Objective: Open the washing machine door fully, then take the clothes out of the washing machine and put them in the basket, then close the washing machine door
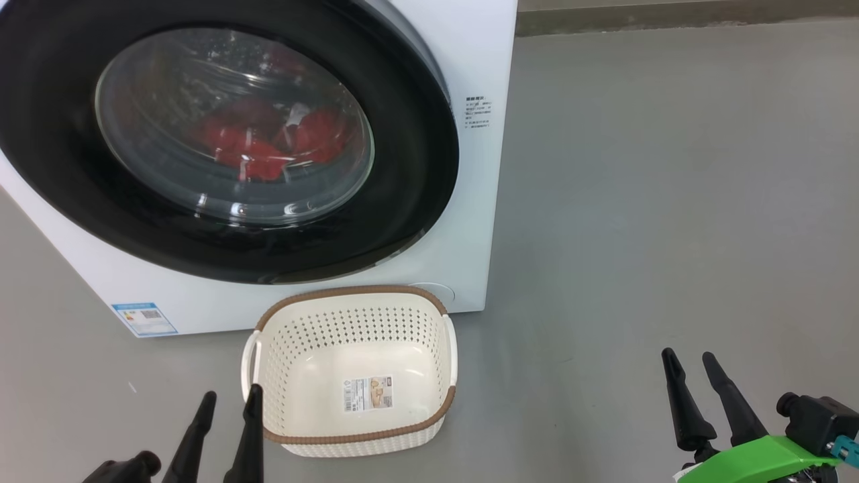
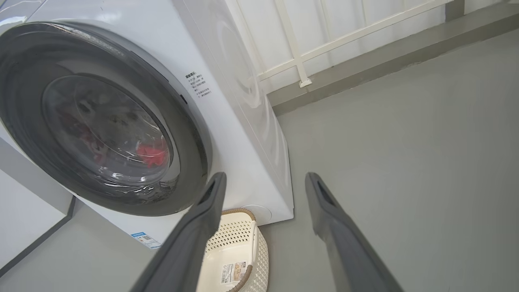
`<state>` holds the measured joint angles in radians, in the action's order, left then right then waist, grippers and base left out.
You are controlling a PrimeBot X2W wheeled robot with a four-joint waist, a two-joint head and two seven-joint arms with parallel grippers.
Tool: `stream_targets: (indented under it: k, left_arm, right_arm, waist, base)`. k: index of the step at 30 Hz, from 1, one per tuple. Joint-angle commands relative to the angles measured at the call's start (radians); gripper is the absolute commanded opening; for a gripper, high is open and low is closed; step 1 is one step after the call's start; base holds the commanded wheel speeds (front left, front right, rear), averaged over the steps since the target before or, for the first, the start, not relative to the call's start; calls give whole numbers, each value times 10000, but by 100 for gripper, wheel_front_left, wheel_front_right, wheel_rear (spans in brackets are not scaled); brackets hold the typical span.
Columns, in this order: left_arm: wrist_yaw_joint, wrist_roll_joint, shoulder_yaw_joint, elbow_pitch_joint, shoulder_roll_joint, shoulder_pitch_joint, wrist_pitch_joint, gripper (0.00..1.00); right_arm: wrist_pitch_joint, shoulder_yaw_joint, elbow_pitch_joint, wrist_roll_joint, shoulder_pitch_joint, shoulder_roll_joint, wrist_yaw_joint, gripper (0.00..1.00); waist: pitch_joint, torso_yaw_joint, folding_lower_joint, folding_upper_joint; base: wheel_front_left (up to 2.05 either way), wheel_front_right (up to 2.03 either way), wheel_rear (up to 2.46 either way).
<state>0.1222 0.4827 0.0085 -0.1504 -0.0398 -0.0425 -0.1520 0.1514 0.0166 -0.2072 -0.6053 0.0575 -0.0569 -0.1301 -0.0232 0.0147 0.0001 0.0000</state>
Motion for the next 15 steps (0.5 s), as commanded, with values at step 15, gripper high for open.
stream_targets:
  k: [15]
  left_arm:
    - [34,-1898,184,471,-147,14,-554,100]
  right_arm:
    - [566,11,555,1852,9,-92,-5,100]
  waist:
    - [-58,46,0,0]
  base:
    - [0,0,0]
